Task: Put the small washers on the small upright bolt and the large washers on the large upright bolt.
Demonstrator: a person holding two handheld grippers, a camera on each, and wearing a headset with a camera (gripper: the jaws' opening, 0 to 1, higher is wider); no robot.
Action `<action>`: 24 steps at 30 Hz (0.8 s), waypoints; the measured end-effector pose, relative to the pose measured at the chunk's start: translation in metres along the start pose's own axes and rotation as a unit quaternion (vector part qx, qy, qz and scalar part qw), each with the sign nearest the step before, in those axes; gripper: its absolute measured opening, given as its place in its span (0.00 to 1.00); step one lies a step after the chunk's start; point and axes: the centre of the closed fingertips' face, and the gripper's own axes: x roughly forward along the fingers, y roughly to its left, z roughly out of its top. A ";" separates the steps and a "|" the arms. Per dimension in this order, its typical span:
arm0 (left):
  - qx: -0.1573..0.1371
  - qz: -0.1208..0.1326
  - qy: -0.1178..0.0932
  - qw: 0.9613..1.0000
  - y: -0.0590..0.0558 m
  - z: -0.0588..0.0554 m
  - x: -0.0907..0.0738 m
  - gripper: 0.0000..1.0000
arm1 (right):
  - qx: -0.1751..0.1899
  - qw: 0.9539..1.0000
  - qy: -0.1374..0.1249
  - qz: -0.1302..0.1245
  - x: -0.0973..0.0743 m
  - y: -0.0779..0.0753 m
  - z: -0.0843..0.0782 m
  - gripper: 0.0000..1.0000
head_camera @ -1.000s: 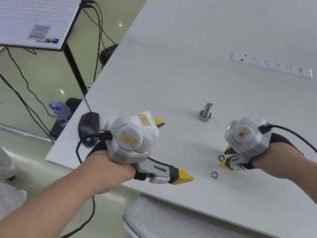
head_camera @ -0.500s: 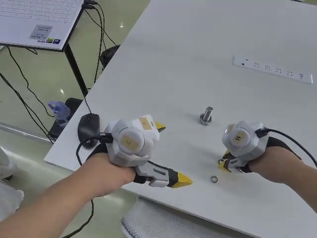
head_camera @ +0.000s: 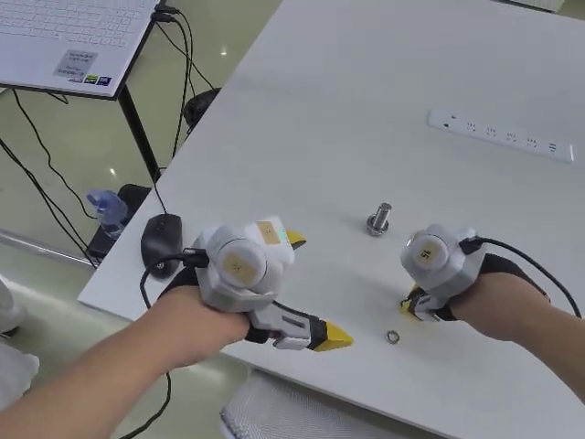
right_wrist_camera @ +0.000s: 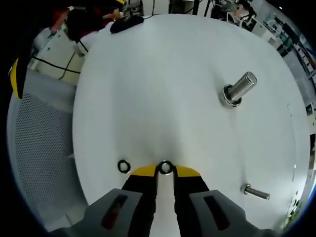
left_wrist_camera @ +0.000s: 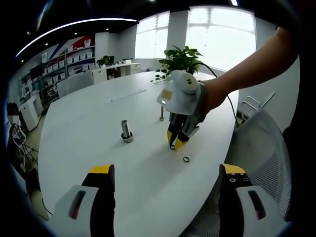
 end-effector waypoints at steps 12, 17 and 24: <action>0.006 -0.004 0.006 1.000 -0.006 -0.001 0.002 0.86 | 0.019 1.000 -0.008 -0.003 -0.015 -0.005 -0.011 0.12; 0.006 -0.004 0.006 1.000 -0.007 0.000 0.005 0.86 | 0.038 0.999 -0.010 -0.013 -0.030 -0.019 -0.028 0.12; 0.005 -0.003 0.002 1.000 -0.006 0.003 0.008 0.86 | 0.061 0.998 -0.013 -0.025 -0.051 -0.042 -0.051 0.12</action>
